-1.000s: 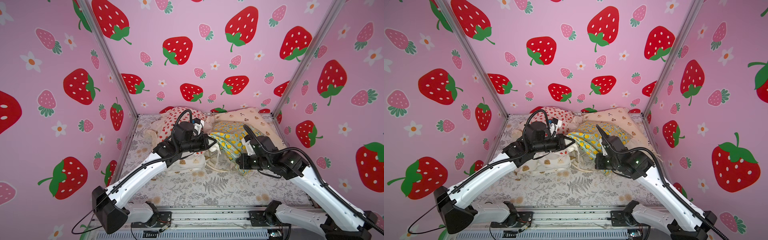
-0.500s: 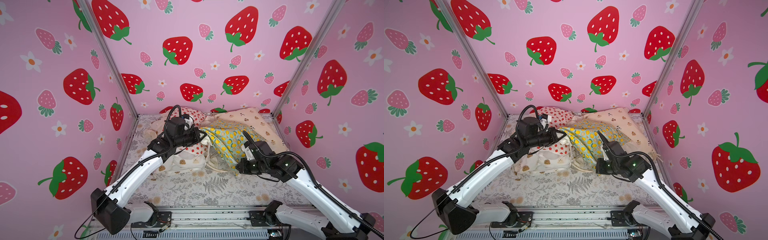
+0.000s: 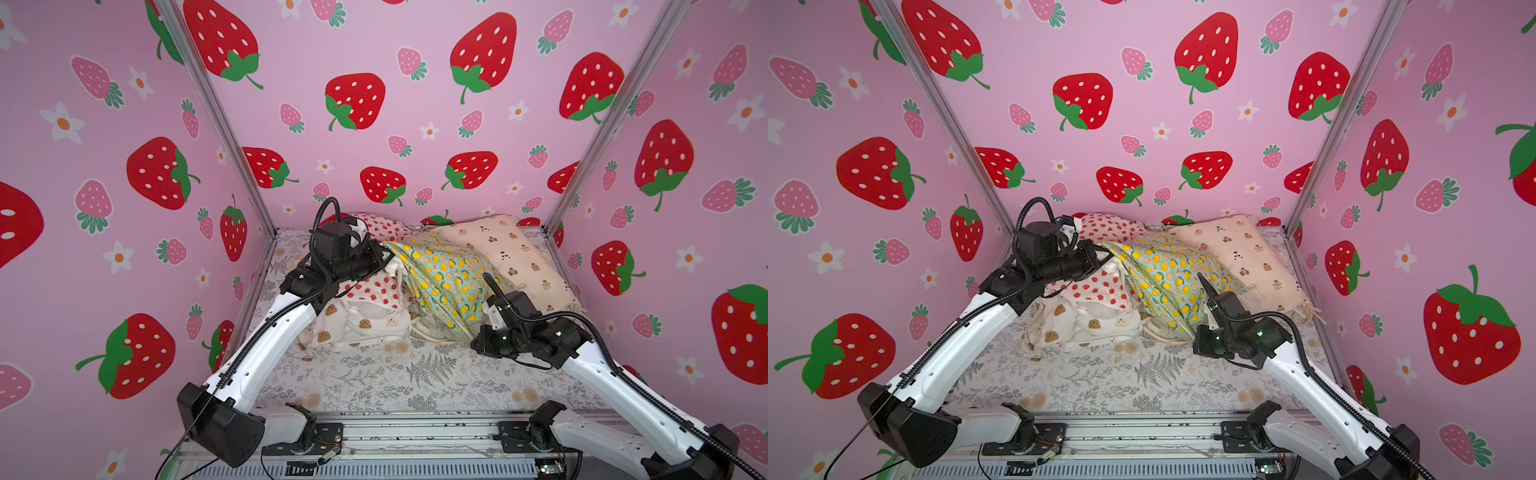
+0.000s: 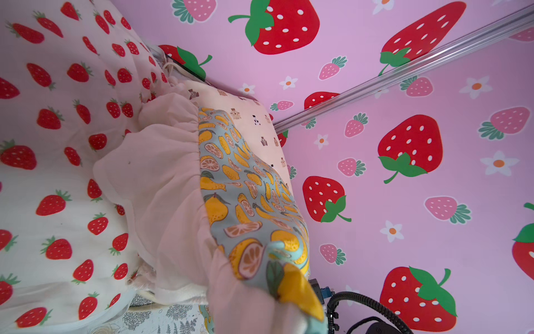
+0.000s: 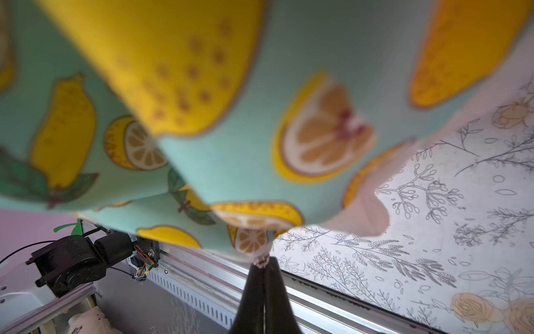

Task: Zip up pillowcases
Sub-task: Zip the zipper on the pillowcase, then place the pillowcase on the pillowcase.

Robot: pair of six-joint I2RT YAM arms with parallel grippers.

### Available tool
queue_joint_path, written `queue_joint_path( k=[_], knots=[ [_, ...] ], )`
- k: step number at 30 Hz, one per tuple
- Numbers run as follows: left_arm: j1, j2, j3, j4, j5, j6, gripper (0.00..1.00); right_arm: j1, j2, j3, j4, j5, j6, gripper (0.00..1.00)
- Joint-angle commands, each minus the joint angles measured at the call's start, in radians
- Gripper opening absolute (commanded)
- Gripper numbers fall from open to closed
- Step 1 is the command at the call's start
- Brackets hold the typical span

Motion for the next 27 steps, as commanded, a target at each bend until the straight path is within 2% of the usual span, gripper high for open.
queue_joint_path(
  k=[1, 5, 8, 10, 13, 16, 17, 21, 23, 27],
  knots=[
    [0.026, -0.022, 0.039, 0.052, -0.032, 0.008, 0.0, -0.008, 0.019, -0.009, -0.059, 0.005, -0.012, 0.0],
    [0.05, -0.051, 0.001, 0.044, -0.057, 0.012, 0.0, -0.008, 0.055, 0.021, -0.146, 0.081, -0.062, 0.0],
    [0.05, -0.064, -0.041, 0.085, -0.04, -0.011, 0.0, -0.008, 0.041, 0.021, -0.111, 0.033, -0.074, 0.03],
    [0.048, -0.056, -0.062, 0.114, -0.006, -0.037, 0.0, -0.008, 0.031, 0.035, -0.06, -0.006, -0.068, 0.21],
    [0.039, -0.055, -0.085, 0.128, -0.017, -0.047, 0.0, -0.008, 0.011, 0.074, -0.028, -0.029, -0.047, 0.37],
    [0.036, -0.049, -0.088, 0.119, -0.015, -0.041, 0.0, -0.018, -0.02, 0.117, -0.05, 0.002, -0.032, 0.51],
    [0.036, -0.048, -0.091, 0.119, -0.014, -0.038, 0.0, -0.037, -0.03, 0.132, -0.068, 0.006, -0.026, 0.59],
    [0.036, -0.044, -0.096, 0.113, -0.012, -0.031, 0.0, -0.117, -0.066, 0.144, -0.031, -0.029, -0.001, 0.77],
    [0.034, -0.044, -0.099, 0.113, -0.014, -0.028, 0.0, -0.171, -0.047, 0.139, 0.031, -0.112, 0.009, 0.89],
    [0.034, -0.042, -0.102, 0.11, -0.009, -0.028, 0.0, -0.208, 0.02, 0.095, 0.238, -0.242, 0.086, 0.98]
  ],
)
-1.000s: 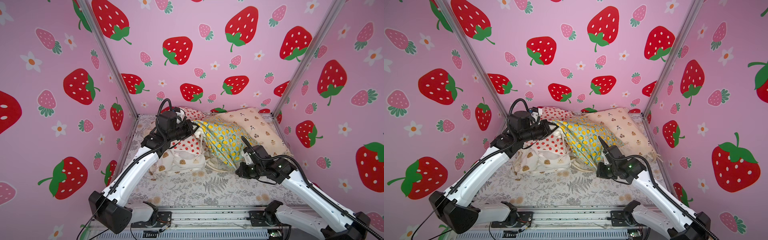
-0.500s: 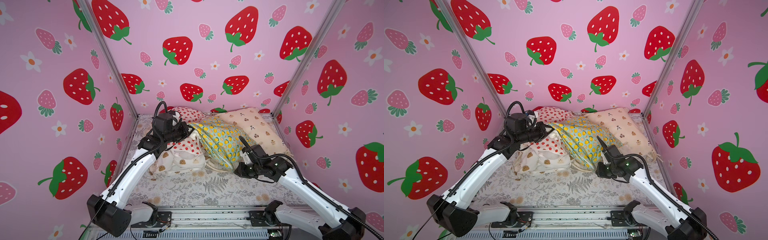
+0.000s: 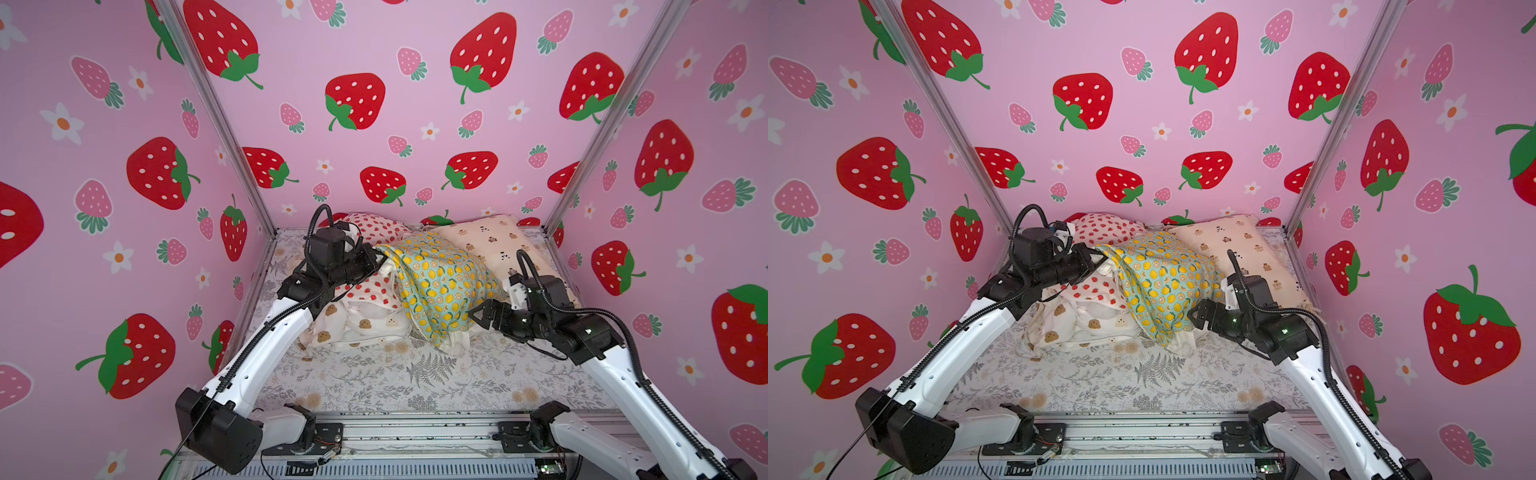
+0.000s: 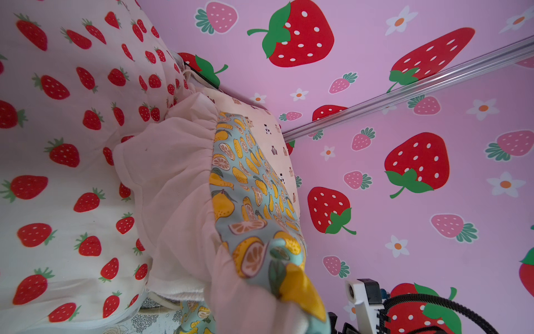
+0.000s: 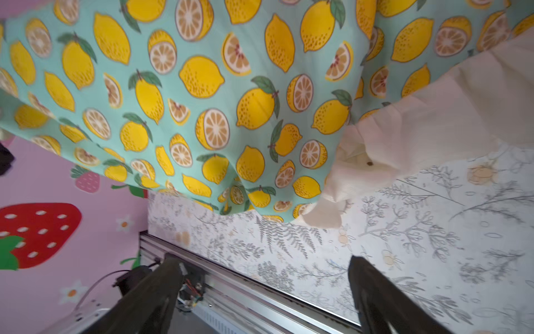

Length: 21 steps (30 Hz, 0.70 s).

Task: Zip up pillowcases
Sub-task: Place the pillowcase on the pillowcase.

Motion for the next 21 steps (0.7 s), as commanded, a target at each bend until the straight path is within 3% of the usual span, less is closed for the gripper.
queue_joint_path(
  k=[1, 10, 13, 21],
  knots=[
    [0.0, -0.01, -0.013, 0.04, -0.006, 0.0, 0.0, -0.016, 0.055, -0.051, 0.229, -0.129, 0.09, 1.0],
    [-0.016, -0.001, -0.019, 0.041, 0.013, 0.005, 0.0, -0.062, 0.233, -0.109, 0.496, -0.067, 0.135, 0.99],
    [-0.03, -0.003, -0.027, 0.044, 0.012, 0.003, 0.0, -0.062, 0.279, -0.103, 0.562, -0.039, 0.125, 0.83],
    [-0.048, -0.014, -0.021, 0.054, 0.043, -0.008, 0.0, -0.061, 0.24, -0.062, 0.612, 0.043, 0.097, 0.19]
  ],
)
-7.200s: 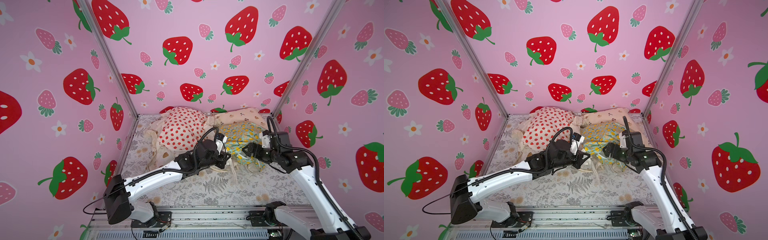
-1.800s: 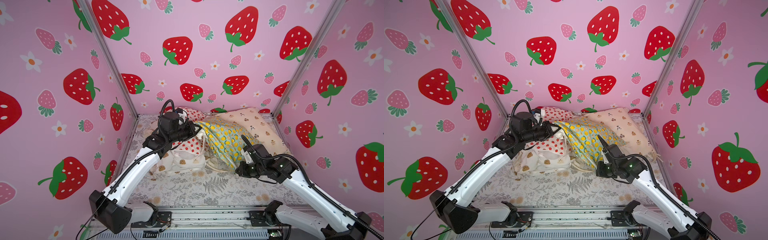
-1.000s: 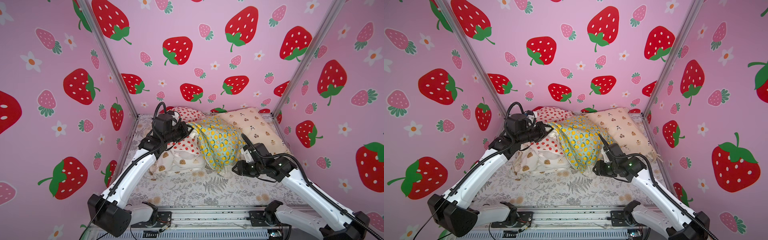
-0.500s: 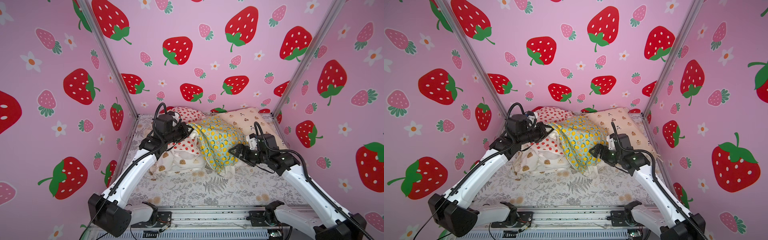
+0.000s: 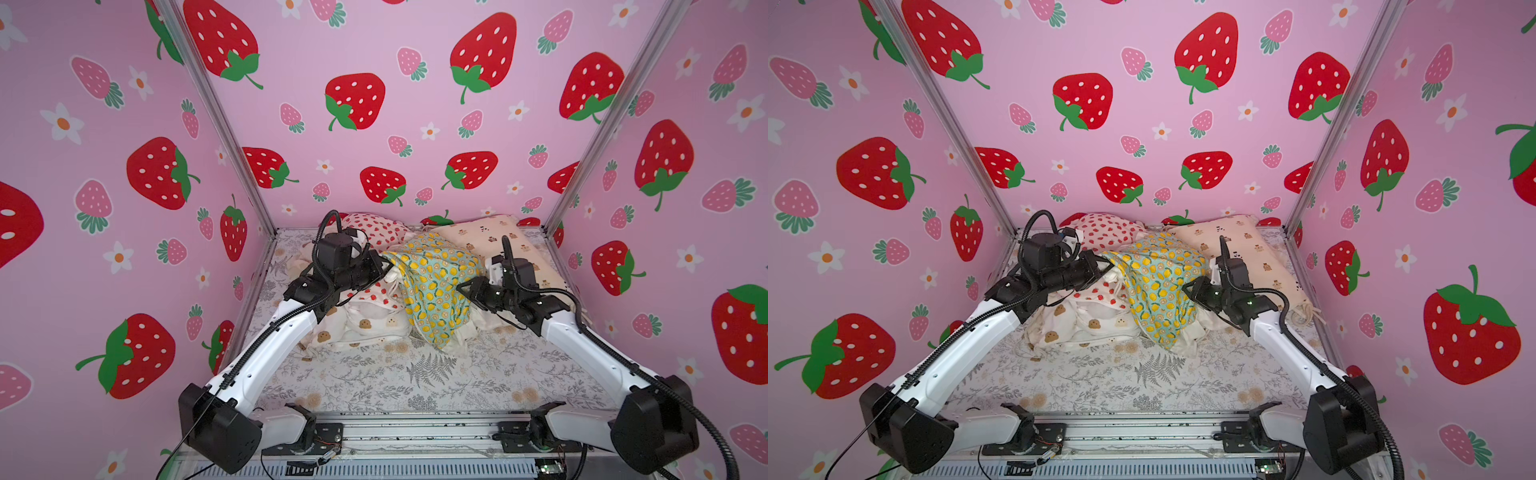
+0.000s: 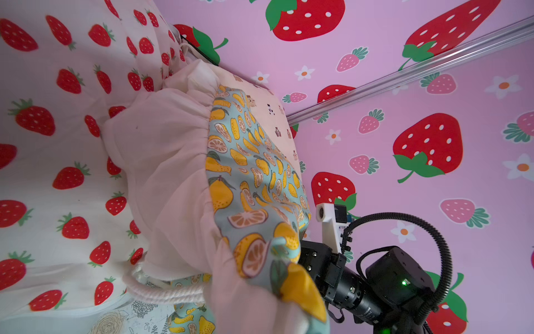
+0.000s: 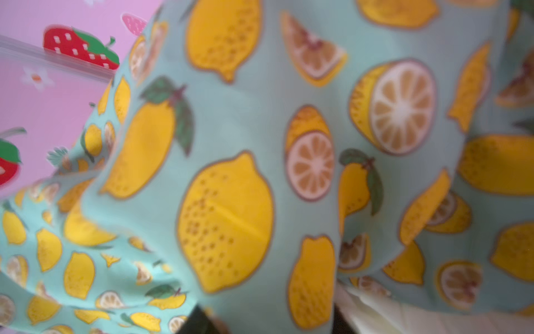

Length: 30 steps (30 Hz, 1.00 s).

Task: Zip up pillowcases
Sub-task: Place the pillowcase on the pillowcase.

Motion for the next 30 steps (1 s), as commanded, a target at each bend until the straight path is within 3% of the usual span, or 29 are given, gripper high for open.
queue_joint_path(
  k=[1, 5, 9, 18, 21, 26, 30],
  knots=[
    [-0.005, -0.018, 0.029, 0.049, 0.038, -0.016, 0.0, -0.003, -0.061, 0.05, 0.053, 0.076, -0.024, 0.13],
    [-0.046, -0.028, 0.072, 0.088, 0.049, -0.042, 0.0, -0.004, -0.121, 0.161, -0.046, 0.174, -0.111, 0.0],
    [-0.123, -0.008, 0.116, 0.152, 0.027, -0.056, 0.0, -0.026, -0.146, 0.356, -0.237, 0.326, -0.247, 0.0],
    [-0.346, 0.175, 0.192, 0.348, -0.144, 0.064, 0.0, -0.155, -0.024, 0.784, -0.504, 0.41, -0.494, 0.0],
    [-0.392, 0.302, 0.227, 0.378, -0.182, 0.105, 0.0, -0.222, -0.012, 0.747, -0.512, 0.426, -0.505, 0.0],
    [-0.468, 0.527, 0.263, 0.439, -0.28, 0.179, 0.0, -0.281, -0.003, 0.525, -0.436, 0.411, -0.504, 0.0],
    [-0.482, 0.624, 0.267, 0.414, -0.256, 0.138, 0.0, -0.305, 0.016, 0.377, -0.427, 0.387, -0.491, 0.2]
  ],
)
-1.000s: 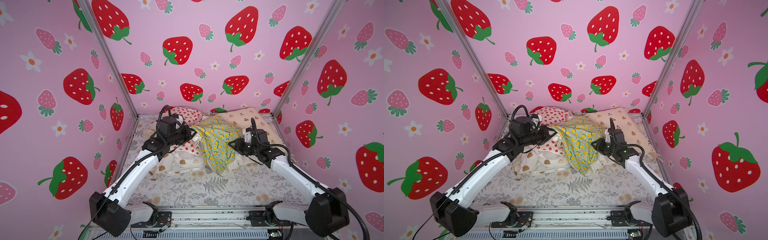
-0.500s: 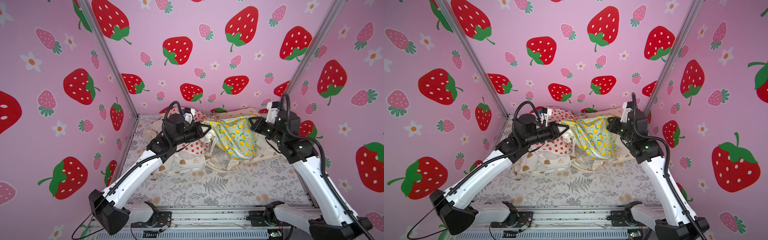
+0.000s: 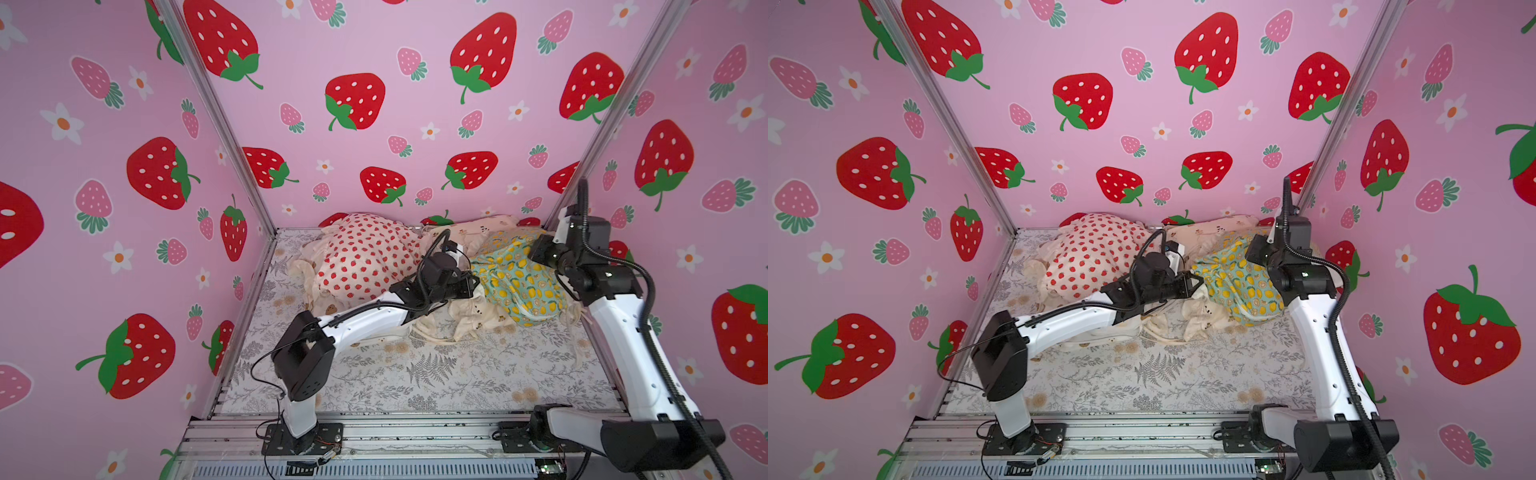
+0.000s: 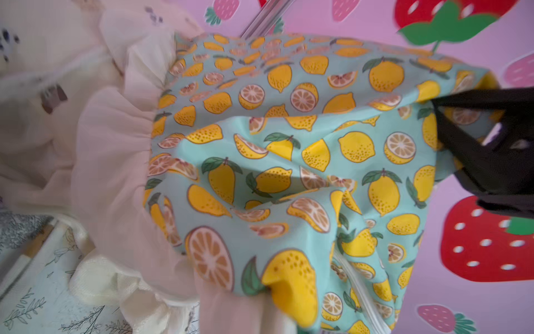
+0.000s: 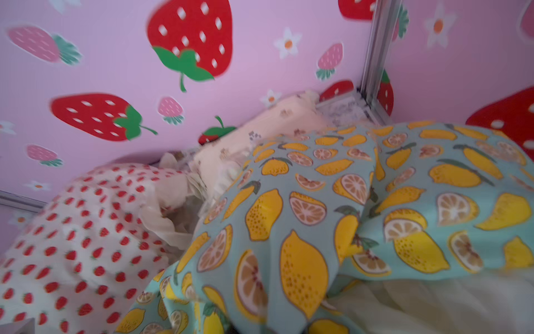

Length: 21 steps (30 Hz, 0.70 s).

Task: Zip up pillowcases
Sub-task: Place the pillowcase on the pillowcase.

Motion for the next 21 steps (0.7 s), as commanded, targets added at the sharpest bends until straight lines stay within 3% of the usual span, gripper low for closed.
queue_joint_path(
  k=[1, 5, 11, 16, 21],
  knots=[
    [-0.013, -0.003, 0.011, 0.013, -0.054, 0.012, 0.07, -0.014, -0.015, -0.087, 0.006, -0.013, -0.015, 0.24],
    [-0.023, -0.084, -0.063, -0.029, -0.097, 0.054, 0.42, -0.016, -0.085, -0.135, 0.013, 0.003, -0.02, 0.48],
    [-0.031, -0.235, -0.189, -0.116, -0.151, 0.088, 0.81, -0.015, -0.115, -0.053, -0.152, 0.071, -0.042, 0.79],
    [-0.027, -0.369, -0.274, -0.189, -0.249, 0.094, 0.91, -0.015, -0.144, -0.014, -0.24, 0.046, -0.033, 0.95],
    [0.002, -0.469, -0.283, -0.339, -0.32, 0.126, 0.92, 0.022, -0.124, -0.009, -0.287, -0.075, -0.018, 0.99]
  ],
)
